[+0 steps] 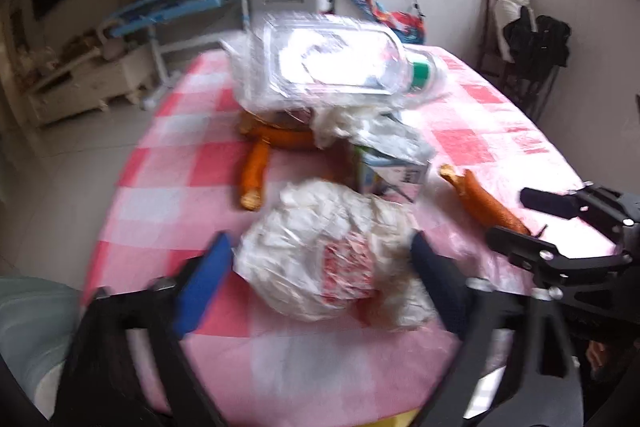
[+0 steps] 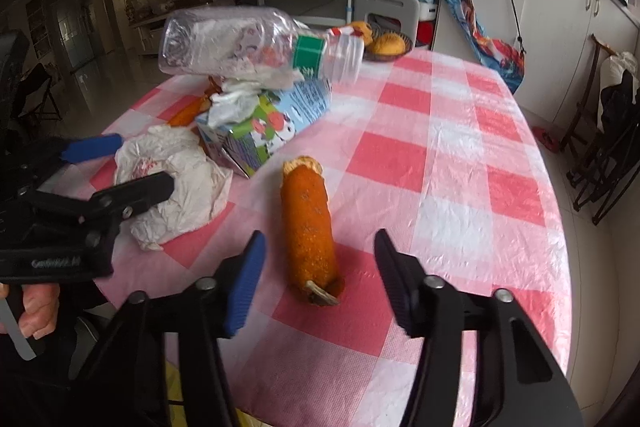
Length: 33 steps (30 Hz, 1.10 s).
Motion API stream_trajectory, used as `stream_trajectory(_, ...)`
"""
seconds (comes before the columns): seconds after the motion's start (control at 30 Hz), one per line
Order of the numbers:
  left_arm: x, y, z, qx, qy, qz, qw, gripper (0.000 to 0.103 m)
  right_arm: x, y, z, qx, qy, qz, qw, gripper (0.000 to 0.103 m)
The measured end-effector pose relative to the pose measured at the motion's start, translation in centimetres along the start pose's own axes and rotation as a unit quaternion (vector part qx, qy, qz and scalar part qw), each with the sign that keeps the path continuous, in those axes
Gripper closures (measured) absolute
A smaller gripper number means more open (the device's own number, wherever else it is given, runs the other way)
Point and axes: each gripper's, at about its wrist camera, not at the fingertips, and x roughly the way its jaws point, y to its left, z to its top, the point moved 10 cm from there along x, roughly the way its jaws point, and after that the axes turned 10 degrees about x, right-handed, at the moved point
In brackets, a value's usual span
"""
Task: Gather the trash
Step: 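Close left tool on the white wrapper while right tool grasps the orange sausage, then carry both items over the yellow bucket and open both tools to drop them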
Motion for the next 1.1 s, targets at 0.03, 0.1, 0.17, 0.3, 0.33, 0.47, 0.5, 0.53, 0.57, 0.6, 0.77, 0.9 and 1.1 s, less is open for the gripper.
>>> stream_trajectory(0.03,0.2,-0.2,-0.1,-0.006,0.002,-0.019,0.9998,0.046,0.2,-0.1,-0.1,0.002,0.004,0.002,1.000,0.064)
stream_trajectory(0.1,0.0,-0.3,-0.2,-0.015,-0.002,-0.039,0.9991,0.060,0.2,0.0,-0.2,0.008,0.006,0.009,1.000,0.071)
stream_trajectory(0.17,-0.1,0.1,-0.3,-0.031,-0.006,-0.061,0.9977,0.071,0.1,0.2,-0.2,0.009,0.006,0.016,1.000,0.077)
stream_trajectory(0.3,-0.6,1.2,-0.8,-0.081,-0.015,-0.101,0.9914,0.078,-0.7,0.2,-0.3,0.021,-0.003,0.026,0.999,0.079)
stream_trajectory(0.33,-0.8,1.6,-0.8,-0.092,-0.019,-0.110,0.9894,0.079,-0.9,0.1,-0.1,0.026,-0.005,0.028,0.999,0.079)
stream_trajectory(0.47,-1.6,2.6,-0.9,-0.111,-0.032,-0.133,0.9843,0.079,-2.0,0.4,0.4,0.047,-0.023,0.070,0.996,0.080)
stream_trajectory(0.5,-1.8,2.7,-0.8,-0.113,-0.034,-0.138,0.9833,0.079,-2.4,0.8,0.6,0.047,-0.027,0.083,0.995,0.080)
stream_trajectory(0.53,-2.1,2.9,-0.9,-0.116,-0.037,-0.142,0.9824,0.079,-2.9,1.4,0.7,0.045,-0.032,0.102,0.993,0.080)
stream_trajectory(0.57,-2.3,3.1,-0.9,-0.119,-0.038,-0.144,0.9816,0.079,-3.4,2.1,0.8,0.040,-0.036,0.118,0.992,0.080)
stream_trajectory(0.6,-2.5,3.3,-1.1,-0.128,-0.038,-0.153,0.9792,0.079,-3.8,3.0,0.7,0.029,-0.036,0.134,0.990,0.080)
stream_trajectory(0.77,-3.3,5.1,-2.0,-0.192,-0.032,-0.190,0.9624,0.079,-4.8,7.0,-1.2,-0.026,0.002,0.202,0.979,0.080)
stream_trajectory(0.9,-3.5,7.7,-2.6,-0.233,-0.028,-0.189,0.9537,0.079,-5.4,10.3,-4.2,-0.095,0.051,0.241,0.964,0.080)
stream_trajectory(1.1,-5.2,9.1,-3.3,-0.219,-0.031,-0.165,0.9611,0.079,-4.6,14.1,-10.3,-0.182,0.162,0.286,0.927,0.079)
